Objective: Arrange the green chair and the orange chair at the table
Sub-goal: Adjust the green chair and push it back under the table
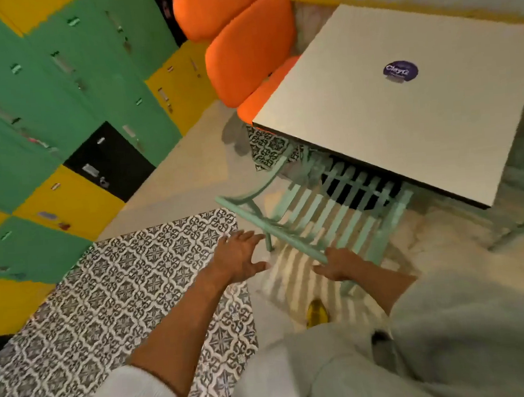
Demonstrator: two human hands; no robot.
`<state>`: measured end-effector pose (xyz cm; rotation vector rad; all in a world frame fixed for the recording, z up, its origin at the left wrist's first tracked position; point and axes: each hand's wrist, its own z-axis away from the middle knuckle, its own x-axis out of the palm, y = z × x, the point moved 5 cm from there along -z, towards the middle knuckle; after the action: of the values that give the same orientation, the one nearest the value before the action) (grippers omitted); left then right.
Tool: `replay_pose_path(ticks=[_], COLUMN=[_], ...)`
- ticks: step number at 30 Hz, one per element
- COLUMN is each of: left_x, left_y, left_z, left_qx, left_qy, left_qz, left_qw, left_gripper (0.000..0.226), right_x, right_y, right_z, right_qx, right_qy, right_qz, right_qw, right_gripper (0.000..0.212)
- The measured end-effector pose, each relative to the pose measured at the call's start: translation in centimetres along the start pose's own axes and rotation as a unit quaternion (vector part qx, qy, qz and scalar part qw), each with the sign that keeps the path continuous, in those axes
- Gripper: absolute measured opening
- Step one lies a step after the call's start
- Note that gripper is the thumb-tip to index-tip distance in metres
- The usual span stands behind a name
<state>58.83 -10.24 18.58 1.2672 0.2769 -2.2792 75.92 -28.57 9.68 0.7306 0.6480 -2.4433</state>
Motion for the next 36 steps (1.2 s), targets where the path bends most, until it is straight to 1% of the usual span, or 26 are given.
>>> replay_pose_path(ticks=[2,4,6,10,13,15,19,23,27,32,36], left_x=[-0.6,-1.0,-1.0,-0.3,0.4,0.3,0.4,0.7,1.7,1.5,1.6], left_y=[-0.8,-1.0,-1.3,-1.9,-3.0,-3.7,-4.4,-4.3,-5.0,-4.6,-4.2], left_z=[-2.3,-4.9,-7.5,-12.4,-14.4,-15.6,-16.6,-15.5,-14.5,-15.2,-15.4], left_qx=[0.037,0.08,0.112,0.184,0.21,0.23,0.264,0.263,0.27,0.27,0.255], left_qy=[-0.001,0.006,0.004,-0.007,-0.033,-0.029,-0.016,-0.008,-0.012,-0.007,-0.002], left_qz=[-0.016,-0.049,-0.08,-0.177,-0.228,-0.255,-0.261,-0.299,-0.32,-0.296,-0.28], left_qw=[0.999,0.996,0.99,0.967,0.95,0.939,0.928,0.917,0.908,0.916,0.925], left_gripper=[0.085,0.085,0.084,0.084,0.066,0.051,0.041,0.036,0.035,0.03,0.033], right_x=[0.3,0.6,0.7,1.3,1.7,2.1,2.3,3.1,4.9,4.4,4.2], right_y=[0.0,0.4,0.4,0.2,-0.2,-0.6,-1.0,-1.8,-2.2,-1.8,-1.3], right_z=[0.0,0.0,0.4,0.6,0.7,0.5,0.3,0.7,1.2,1.1,1.2], right_qx=[0.022,0.037,0.057,0.125,0.176,0.217,0.256,0.29,0.298,0.296,0.303], right_qy=[0.004,0.027,0.048,0.092,0.102,0.114,0.13,0.143,0.148,0.144,0.151], right_qz=[-0.022,-0.032,-0.046,-0.055,-0.037,-0.031,-0.045,-0.031,-0.047,-0.047,-0.053], right_qw=[1.0,0.998,0.996,0.986,0.978,0.969,0.957,0.946,0.942,0.943,0.94], right_gripper=[0.064,0.05,0.042,0.037,0.038,0.036,0.04,0.04,0.042,0.041,0.04])
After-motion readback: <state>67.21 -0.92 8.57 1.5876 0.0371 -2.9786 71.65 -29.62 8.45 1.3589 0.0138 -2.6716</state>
